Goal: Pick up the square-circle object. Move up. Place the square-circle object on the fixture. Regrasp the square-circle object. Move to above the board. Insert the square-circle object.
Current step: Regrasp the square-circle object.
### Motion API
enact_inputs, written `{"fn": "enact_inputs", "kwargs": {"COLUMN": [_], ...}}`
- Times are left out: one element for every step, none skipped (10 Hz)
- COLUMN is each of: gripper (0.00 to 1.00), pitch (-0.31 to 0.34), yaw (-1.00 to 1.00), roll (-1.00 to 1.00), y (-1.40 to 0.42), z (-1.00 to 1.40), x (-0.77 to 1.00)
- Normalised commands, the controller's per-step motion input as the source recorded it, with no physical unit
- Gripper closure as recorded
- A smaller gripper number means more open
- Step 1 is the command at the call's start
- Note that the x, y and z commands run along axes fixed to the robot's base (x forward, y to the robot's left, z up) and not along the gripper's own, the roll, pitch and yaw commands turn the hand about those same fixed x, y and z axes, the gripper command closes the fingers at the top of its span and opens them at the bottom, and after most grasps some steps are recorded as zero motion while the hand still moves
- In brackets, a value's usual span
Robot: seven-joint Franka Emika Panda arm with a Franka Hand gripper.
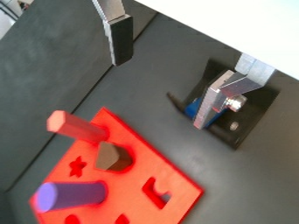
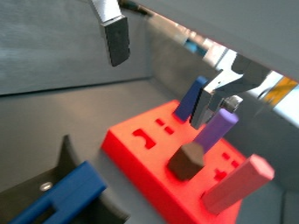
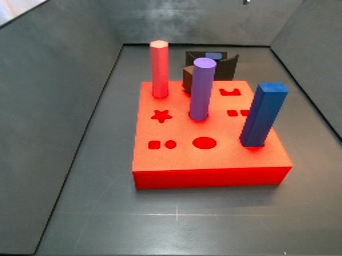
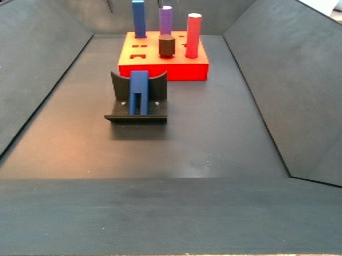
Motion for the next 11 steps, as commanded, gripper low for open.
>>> {"fn": "enact_inputs", "kwargs": {"gripper": [0.0, 0.0, 0.0, 0.0, 0.0, 0.0, 0.0, 0.0, 0.0, 0.0, 0.0], "pitch": [0.02, 0.014, 0.009, 0.003, -0.003, -0.011, -0.017, -0.025, -0.03, -0.032, -0.031], "yaw": [0.0, 0.0, 0.0, 0.0, 0.0, 0.0, 0.0, 0.01, 0.01, 0.01, 0.01], "roll": [1.0, 1.0, 1.0, 1.0, 1.0, 1.0, 1.0, 1.0, 1.0, 1.0, 1.0], "y": [-0.04, -0.04, -0.03, -0.03, -0.03, -0.02, -0.02, -0.02, -0.02, -0.02, -0.02], "z": [0.04, 0.02, 0.02, 0.02, 0.01, 0.01, 0.01, 0.01, 0.01, 0.01, 0.01], "x": [-0.02, -0.03, -0.04, -0.04, -0.05, -0.04, -0.04, -0.04, -0.04, -0.04, -0.04]}}
